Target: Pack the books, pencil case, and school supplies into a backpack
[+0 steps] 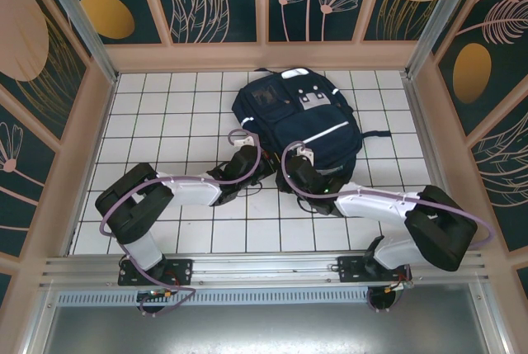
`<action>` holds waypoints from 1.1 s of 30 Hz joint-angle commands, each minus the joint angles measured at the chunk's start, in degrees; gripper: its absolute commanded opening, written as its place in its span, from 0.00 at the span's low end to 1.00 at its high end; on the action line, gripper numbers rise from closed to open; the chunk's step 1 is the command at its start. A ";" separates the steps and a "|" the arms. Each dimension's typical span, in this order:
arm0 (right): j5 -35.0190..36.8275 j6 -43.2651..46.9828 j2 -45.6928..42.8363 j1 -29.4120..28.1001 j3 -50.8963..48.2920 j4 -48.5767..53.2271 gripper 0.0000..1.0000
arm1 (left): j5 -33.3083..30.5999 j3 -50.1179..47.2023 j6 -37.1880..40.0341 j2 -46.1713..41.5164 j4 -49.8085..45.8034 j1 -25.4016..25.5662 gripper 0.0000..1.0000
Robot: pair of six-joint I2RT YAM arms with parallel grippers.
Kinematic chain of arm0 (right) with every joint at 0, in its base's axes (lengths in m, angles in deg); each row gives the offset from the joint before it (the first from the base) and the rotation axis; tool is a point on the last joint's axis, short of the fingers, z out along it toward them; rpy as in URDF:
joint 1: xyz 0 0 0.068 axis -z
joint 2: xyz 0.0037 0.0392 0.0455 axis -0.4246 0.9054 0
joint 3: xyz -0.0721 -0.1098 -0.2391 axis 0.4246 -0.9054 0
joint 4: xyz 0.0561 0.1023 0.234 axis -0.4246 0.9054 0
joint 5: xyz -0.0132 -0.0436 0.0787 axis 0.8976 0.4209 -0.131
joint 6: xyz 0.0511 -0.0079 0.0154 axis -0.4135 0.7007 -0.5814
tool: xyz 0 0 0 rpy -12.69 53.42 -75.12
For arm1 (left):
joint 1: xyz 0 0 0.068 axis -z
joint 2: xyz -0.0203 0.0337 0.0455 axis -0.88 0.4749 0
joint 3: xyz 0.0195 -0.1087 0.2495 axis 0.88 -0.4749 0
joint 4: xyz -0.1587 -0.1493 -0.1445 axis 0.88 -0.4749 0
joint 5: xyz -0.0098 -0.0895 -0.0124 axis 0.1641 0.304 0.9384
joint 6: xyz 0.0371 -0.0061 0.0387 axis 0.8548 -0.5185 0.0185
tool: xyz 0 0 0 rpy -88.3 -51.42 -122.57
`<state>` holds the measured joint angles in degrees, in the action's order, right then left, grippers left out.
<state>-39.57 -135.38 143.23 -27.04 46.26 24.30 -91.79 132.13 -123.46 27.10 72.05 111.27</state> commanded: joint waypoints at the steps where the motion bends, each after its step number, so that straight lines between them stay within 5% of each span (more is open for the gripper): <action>1: 1.60 0.21 1.74 0.37 2.07 0.35 0.25 | 2.76 1.68 0.92 -0.75 6.70 1.09 0.00; 6: 6.41 -1.75 2.80 0.27 2.90 4.99 0.29 | 2.27 1.76 0.99 -1.14 6.25 1.17 0.00; 10: 8.38 -2.38 2.61 0.29 2.73 6.41 0.12 | 2.12 1.92 1.06 -1.14 5.92 1.09 0.00; 15: 10.25 -3.04 1.21 0.04 1.86 8.36 0.20 | 0.34 2.00 1.51 -1.71 4.12 1.13 0.00; 24: 12.54 -4.07 -6.28 0.20 -2.97 10.68 0.03 | -4.18 2.11 2.77 -2.98 -0.11 0.98 0.00; 33: 13.68 -4.76 -12.52 2.47 -6.72 14.86 0.02 | -6.19 -0.81 1.65 -5.21 -1.65 -1.43 0.00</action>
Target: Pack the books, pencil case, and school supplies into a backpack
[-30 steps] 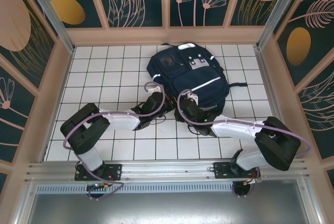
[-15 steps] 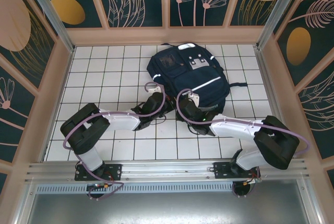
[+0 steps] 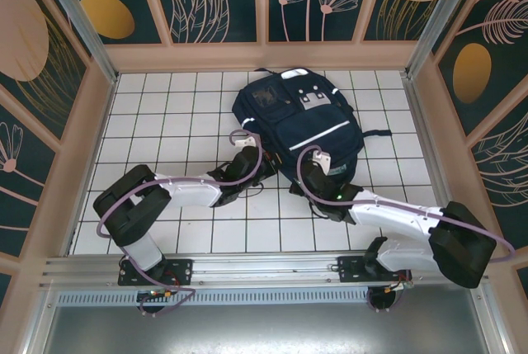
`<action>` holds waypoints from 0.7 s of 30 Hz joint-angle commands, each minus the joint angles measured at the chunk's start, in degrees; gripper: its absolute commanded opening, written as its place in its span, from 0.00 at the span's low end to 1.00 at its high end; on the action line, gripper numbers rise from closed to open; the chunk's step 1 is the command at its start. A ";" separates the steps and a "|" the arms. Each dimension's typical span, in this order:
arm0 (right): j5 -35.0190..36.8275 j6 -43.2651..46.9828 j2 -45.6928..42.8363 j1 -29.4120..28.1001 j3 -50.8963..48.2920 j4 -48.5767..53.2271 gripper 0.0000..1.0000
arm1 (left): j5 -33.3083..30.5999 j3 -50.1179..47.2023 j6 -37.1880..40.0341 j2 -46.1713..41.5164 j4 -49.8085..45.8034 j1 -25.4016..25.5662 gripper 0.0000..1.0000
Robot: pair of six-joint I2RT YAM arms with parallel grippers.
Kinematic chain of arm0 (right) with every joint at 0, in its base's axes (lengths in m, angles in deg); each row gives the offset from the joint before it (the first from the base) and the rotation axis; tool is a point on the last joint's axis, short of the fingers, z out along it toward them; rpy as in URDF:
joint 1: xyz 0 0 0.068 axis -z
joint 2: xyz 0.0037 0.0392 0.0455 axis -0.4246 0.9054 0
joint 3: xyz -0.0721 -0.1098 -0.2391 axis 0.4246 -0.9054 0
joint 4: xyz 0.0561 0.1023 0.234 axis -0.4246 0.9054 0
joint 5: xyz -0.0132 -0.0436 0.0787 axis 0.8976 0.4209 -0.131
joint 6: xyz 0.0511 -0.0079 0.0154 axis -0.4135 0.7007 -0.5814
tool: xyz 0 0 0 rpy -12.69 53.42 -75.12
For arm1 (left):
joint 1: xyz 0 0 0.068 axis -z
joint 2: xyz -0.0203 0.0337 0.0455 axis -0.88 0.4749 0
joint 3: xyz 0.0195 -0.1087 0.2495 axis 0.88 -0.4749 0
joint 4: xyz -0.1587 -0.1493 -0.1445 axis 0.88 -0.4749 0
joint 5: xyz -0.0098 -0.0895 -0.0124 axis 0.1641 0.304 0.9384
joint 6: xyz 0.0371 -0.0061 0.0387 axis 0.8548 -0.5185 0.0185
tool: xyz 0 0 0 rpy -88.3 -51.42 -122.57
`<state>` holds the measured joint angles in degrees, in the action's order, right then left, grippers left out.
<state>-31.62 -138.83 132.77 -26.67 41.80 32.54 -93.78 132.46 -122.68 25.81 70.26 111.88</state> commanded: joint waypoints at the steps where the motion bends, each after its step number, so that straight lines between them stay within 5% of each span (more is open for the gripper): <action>1: 5.67 -1.30 -2.92 2.53 -2.88 7.05 0.02 | -4.22 -1.79 0.56 -4.34 0.14 -2.62 0.00; 13: 3.90 1.09 -13.44 9.11 -7.53 10.08 0.00 | -6.56 -8.19 2.60 -10.17 -3.09 -11.58 0.00; 19: 1.21 3.06 -13.17 9.69 -8.04 7.37 0.03 | -2.37 -9.51 5.74 -11.87 -1.90 -14.64 0.00; 21: 0.16 3.84 -12.99 9.69 -7.93 6.16 0.00 | 0.28 -9.20 6.51 -11.88 -1.06 -14.56 0.07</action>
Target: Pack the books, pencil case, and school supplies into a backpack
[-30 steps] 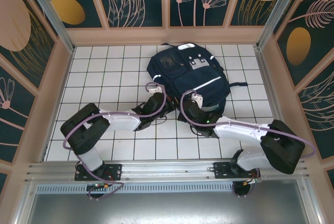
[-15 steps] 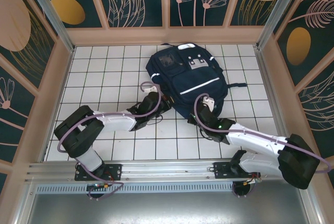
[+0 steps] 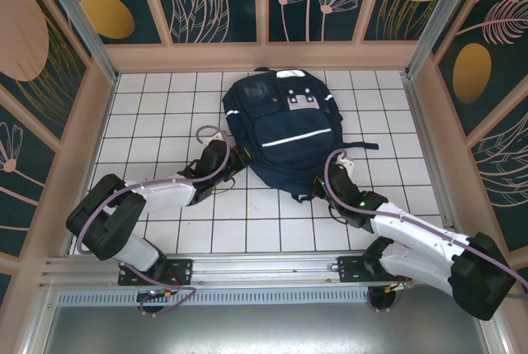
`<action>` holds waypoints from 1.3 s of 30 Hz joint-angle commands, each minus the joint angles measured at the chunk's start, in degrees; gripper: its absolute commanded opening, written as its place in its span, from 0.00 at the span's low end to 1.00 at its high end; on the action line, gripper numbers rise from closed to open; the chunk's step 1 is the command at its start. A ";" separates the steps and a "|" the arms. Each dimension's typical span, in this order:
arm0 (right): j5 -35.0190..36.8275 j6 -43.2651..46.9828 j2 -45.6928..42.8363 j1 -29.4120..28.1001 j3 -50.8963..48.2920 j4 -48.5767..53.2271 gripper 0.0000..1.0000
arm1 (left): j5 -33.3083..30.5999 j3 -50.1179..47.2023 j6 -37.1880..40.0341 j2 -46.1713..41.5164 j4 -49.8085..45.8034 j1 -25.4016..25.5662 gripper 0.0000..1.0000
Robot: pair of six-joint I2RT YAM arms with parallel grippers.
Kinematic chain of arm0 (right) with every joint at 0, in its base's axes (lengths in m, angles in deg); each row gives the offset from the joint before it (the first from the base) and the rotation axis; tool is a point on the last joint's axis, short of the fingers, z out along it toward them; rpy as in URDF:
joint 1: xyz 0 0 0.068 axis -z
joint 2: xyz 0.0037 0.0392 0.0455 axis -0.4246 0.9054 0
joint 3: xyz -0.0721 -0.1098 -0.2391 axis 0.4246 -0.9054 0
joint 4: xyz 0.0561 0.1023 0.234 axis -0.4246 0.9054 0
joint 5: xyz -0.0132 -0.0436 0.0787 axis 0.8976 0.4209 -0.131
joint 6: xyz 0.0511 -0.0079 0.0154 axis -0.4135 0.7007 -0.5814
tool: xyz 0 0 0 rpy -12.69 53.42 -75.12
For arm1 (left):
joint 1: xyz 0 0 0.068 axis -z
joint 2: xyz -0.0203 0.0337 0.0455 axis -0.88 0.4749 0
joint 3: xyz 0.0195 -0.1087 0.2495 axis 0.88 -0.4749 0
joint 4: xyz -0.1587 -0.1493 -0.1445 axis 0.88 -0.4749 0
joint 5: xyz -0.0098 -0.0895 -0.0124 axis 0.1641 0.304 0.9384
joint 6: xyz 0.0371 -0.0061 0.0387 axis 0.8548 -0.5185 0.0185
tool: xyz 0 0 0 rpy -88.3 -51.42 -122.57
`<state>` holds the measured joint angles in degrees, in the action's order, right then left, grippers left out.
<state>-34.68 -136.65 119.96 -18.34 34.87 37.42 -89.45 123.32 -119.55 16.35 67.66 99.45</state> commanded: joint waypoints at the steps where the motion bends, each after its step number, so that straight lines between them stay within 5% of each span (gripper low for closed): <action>1: 3.04 1.89 -0.26 1.36 -1.05 0.99 0.00 | -3.30 -0.05 3.49 -2.52 1.62 -2.19 0.11; 4: 3.52 1.93 -0.01 1.37 -0.70 1.29 0.04 | -2.58 -0.45 3.83 -3.92 0.39 -2.07 0.41; 7: 2.72 2.36 0.18 1.36 -0.67 0.65 0.04 | -1.93 -0.78 3.84 -6.44 -2.10 -0.87 0.56; 19: -0.29 4.09 -0.47 -1.28 -0.28 -4.08 0.00 | 5.31 9.42 -8.48 3.95 -2.20 17.00 0.56; 30: 0.64 4.49 -0.22 -5.29 0.18 -6.51 0.00 | 9.25 14.65 -19.73 13.72 -1.37 19.70 0.69; 36: 1.82 3.83 -1.09 -5.51 -0.51 -5.42 0.00 | 5.00 17.44 -19.60 17.53 -5.42 19.67 0.61; 39: 2.17 3.78 -1.94 -5.49 -0.94 -5.17 0.00 | 2.04 17.45 -19.03 17.83 -7.76 19.25 0.31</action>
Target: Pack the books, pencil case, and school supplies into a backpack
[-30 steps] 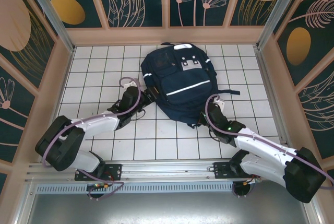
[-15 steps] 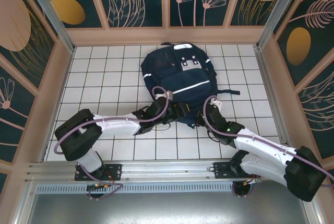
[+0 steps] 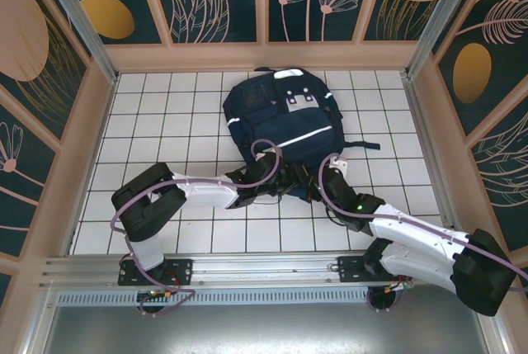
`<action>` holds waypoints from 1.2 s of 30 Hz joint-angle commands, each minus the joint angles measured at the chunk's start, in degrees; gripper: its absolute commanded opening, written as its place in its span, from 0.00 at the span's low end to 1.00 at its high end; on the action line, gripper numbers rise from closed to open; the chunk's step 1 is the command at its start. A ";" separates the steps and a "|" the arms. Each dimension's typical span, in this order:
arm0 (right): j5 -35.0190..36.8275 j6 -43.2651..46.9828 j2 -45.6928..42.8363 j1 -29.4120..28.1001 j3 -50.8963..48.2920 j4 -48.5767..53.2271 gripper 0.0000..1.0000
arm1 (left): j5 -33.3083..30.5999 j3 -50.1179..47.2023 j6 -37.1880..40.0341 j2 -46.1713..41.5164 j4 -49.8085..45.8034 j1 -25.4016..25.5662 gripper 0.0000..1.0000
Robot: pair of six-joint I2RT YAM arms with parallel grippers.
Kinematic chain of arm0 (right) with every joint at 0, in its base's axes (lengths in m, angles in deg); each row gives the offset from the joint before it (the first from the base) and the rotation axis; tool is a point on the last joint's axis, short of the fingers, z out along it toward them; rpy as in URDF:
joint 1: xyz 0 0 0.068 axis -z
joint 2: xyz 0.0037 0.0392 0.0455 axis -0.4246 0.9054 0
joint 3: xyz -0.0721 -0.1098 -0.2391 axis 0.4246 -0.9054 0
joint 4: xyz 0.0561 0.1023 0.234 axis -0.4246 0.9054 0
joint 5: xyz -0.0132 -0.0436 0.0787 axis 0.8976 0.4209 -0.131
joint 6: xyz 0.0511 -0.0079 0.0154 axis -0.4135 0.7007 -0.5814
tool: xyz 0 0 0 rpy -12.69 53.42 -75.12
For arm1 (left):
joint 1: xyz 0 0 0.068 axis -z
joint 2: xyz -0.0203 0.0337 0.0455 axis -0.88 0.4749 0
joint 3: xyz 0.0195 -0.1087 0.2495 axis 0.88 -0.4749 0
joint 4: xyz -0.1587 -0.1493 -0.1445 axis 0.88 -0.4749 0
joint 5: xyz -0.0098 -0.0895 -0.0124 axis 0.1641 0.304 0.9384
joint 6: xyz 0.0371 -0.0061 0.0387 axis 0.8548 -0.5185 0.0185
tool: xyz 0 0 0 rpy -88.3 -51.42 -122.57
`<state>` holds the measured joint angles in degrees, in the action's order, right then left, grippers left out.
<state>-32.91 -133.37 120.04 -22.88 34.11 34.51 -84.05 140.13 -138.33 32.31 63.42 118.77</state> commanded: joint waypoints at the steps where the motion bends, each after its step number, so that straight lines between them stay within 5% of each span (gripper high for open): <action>1: 0.66 0.50 -2.12 -0.88 -0.28 -2.13 0.00 | -4.37 0.23 -0.23 1.62 -4.22 -0.29 0.22; 3: 1.33 0.44 -2.11 -0.61 -0.45 -1.77 0.00 | -7.06 -1.01 0.10 0.59 -6.29 -1.06 0.00; 15: 0.02 0.98 -1.01 5.07 -3.29 -2.72 0.00 | -18.73 -18.79 2.46 -16.67 -10.86 -10.07 0.00; 24: -2.65 4.20 5.50 6.89 -1.11 -7.45 0.00 | -30.88 -24.21 10.16 -38.79 -24.15 -16.42 0.00; 28: -7.13 7.39 7.48 5.14 -0.64 -13.50 0.03 | -25.72 -25.59 15.27 -46.02 -19.93 -16.42 0.00; 32: -4.59 9.17 8.70 0.41 0.64 -15.88 0.18 | -17.40 -25.18 13.91 -44.79 -18.07 -16.40 0.42; 36: -2.90 9.61 10.15 -2.26 1.79 -15.64 0.23 | -8.77 -25.69 9.57 -41.39 -14.35 -15.32 0.56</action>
<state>-37.56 -125.39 129.44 -23.89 34.13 21.55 -100.62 115.43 -126.87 -10.84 46.04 102.64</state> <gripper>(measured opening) 0.225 0.546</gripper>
